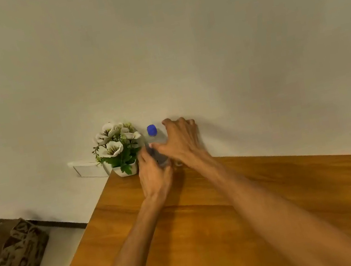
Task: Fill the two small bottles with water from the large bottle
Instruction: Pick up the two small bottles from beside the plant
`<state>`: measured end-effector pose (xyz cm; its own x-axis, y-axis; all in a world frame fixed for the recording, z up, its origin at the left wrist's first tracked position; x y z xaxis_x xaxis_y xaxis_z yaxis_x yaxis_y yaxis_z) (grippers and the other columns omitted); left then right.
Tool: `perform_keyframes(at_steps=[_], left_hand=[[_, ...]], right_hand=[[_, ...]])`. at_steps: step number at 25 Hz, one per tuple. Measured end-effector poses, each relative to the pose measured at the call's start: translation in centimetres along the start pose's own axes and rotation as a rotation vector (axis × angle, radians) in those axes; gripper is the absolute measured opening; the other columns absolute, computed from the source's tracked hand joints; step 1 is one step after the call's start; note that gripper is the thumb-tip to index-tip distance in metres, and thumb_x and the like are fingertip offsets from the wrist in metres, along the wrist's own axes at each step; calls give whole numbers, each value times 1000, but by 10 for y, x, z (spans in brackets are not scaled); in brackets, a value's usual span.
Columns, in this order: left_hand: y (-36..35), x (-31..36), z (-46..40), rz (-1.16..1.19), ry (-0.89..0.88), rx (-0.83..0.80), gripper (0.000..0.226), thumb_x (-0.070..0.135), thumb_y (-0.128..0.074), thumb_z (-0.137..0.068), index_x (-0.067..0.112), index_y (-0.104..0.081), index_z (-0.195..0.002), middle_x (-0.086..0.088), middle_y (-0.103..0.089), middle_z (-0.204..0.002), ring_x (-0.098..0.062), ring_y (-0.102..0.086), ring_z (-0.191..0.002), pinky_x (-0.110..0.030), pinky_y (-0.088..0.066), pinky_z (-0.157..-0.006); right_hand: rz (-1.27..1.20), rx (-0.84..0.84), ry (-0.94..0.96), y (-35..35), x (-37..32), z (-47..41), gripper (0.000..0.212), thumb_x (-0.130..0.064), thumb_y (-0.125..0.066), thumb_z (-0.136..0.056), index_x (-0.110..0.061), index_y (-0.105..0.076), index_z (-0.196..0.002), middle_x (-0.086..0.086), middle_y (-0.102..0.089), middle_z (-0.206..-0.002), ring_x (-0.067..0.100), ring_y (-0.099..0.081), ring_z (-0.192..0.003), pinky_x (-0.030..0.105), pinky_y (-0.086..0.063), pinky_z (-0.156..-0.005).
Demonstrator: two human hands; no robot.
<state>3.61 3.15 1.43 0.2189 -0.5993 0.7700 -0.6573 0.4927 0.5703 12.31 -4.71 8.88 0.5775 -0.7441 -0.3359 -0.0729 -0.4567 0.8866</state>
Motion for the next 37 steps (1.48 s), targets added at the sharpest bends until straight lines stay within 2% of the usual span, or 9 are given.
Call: perform_keyframes(at_steps=[3,7,10,17,22,26,30,33,37], left_hand=[[-22,-21,-11,92,25,14,69,26,-71,-95,5,-35,-151,-19,-56,-141,-34,-63,-121,-36,-51,-94],[-15,-27,6,121,20,52,61,22,-69,-96,5,-39,-145,-16,-61,-131,-29,-66,-106,-35,-54,-86],[15,-12,70,194,-23,54,52,22,-71,-93,9,-45,-137,-10,-62,-123,-29,-66,-105,-41,-59,-89],[39,74,309,291,-124,-225,60,40,-89,-74,28,-57,-124,9,-68,-111,-10,-66,-97,-21,-52,-77],[3,128,409,379,-153,-383,55,44,-84,-67,31,-60,-114,11,-70,-104,-12,-69,-92,-42,-61,-79],[-12,148,433,361,-168,-432,57,44,-80,-69,28,-55,-118,6,-68,-111,-13,-67,-97,-43,-61,-81],[-15,146,433,256,-188,-505,83,55,-84,-70,27,-47,-138,4,-61,-131,-16,-61,-117,-39,-59,-95],[0,142,424,237,-248,-573,106,60,-83,-71,23,-33,-157,3,-49,-153,-15,-50,-138,-39,-49,-113],[39,129,370,328,-392,-374,66,34,-73,-86,21,-48,-146,1,-61,-140,-12,-59,-125,-36,-53,-107]], right_hand=[[161,16,39,-22,-10,-13,62,-72,-63,-87,-20,-65,-120,4,-71,-113,26,-55,-116,43,-34,-101],[36,23,8,-13,-19,19,58,-70,-70,-84,-20,-67,-114,2,-67,-103,24,-55,-110,41,-35,-97],[-90,35,-10,26,-19,89,60,-70,-73,-82,-21,-70,-115,-1,-61,-96,21,-53,-105,40,-36,-94],[-246,161,-251,134,61,351,71,-69,-84,-70,-28,-72,-126,-7,-75,-113,14,-61,-106,34,-51,-91],[-231,297,-404,184,115,475,64,-58,-89,-68,-30,-72,-122,-12,-70,-105,13,-61,-100,34,-53,-83],[-264,340,-443,190,135,500,72,-55,-91,-68,-27,-68,-131,-9,-73,-115,12,-63,-103,46,-55,-95],[-270,422,-425,208,127,498,96,-59,-90,-67,-24,-53,-149,-5,-65,-134,11,-57,-114,36,-49,-100],[-256,559,-335,226,98,480,82,-61,-83,-73,-25,-58,-143,-7,-66,-131,9,-56,-112,27,-45,-94],[-366,544,-201,220,44,419,43,-42,-81,-87,-24,-71,-125,-11,-72,-116,6,-63,-98,23,-51,-85]])
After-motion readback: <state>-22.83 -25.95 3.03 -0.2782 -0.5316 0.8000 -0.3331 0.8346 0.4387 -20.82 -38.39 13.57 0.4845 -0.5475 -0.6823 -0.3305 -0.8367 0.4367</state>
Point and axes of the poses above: each hand's wrist, its own z-axis away from the middle knuckle, its own y-axis out of the back of the hand, x = y × z, the point moved 5 cm from there along -z, towards the middle knuckle
